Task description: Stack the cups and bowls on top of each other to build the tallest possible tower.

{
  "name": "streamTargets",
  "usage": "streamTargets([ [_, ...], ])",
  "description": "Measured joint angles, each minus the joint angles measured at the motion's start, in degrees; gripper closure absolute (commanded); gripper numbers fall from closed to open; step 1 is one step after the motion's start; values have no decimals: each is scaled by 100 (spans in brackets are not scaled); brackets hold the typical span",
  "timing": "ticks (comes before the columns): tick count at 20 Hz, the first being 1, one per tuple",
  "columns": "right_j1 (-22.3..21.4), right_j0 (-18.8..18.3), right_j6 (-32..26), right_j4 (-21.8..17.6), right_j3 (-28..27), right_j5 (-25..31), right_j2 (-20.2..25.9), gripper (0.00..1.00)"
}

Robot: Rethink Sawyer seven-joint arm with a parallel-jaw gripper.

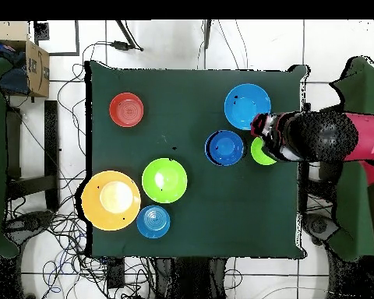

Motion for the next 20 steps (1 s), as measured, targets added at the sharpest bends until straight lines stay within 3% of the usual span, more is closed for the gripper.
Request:
streamTargets([
  [5, 47, 14, 0, -45, -48, -24, -4, 0],
  [20, 603, -21, 0, -814, -137, -488, -26, 0],
])
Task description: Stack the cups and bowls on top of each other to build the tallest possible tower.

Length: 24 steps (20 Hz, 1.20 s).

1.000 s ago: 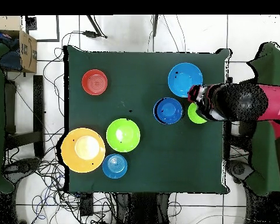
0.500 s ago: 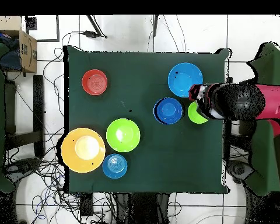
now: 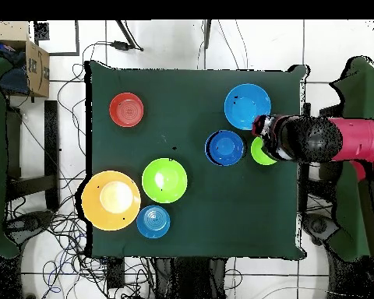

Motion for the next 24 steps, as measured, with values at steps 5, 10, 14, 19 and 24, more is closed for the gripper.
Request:
streamTargets([
  [5, 156, -48, 0, -159, 0, -173, -7, 0],
  [10, 326, -125, -2, -286, -1, -298, -12, 0],
  [14, 553, -204, -92, -425, -3, -367, -17, 0],
  [19, 708, -218, -100, -459, -3, -450, -55, 0],
  [24, 829, -230, -100, -475, -4, -543, -100, 0],
])
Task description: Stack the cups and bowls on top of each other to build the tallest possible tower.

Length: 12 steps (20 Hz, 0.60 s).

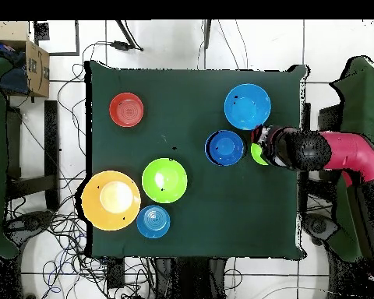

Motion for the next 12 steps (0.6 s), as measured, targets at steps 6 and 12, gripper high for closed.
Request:
streamTargets([
  [6, 126, -19, 0, -21, -1, -20, -111, 0],
  [12, 164, -65, 0, -40, -2, -21, -229, 0],
])
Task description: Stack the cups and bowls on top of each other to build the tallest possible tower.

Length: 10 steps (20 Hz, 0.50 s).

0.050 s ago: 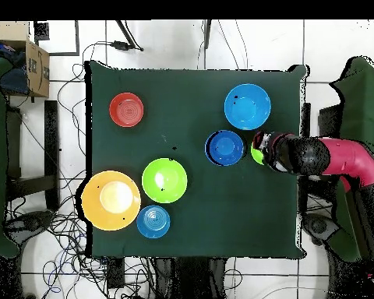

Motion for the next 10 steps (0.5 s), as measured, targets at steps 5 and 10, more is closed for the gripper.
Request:
streamTargets([
  [5, 0, -39, 0, -57, -39, 0, -84, 0],
  [10, 1, -63, 0, -194, -69, 0, -109, 0],
])
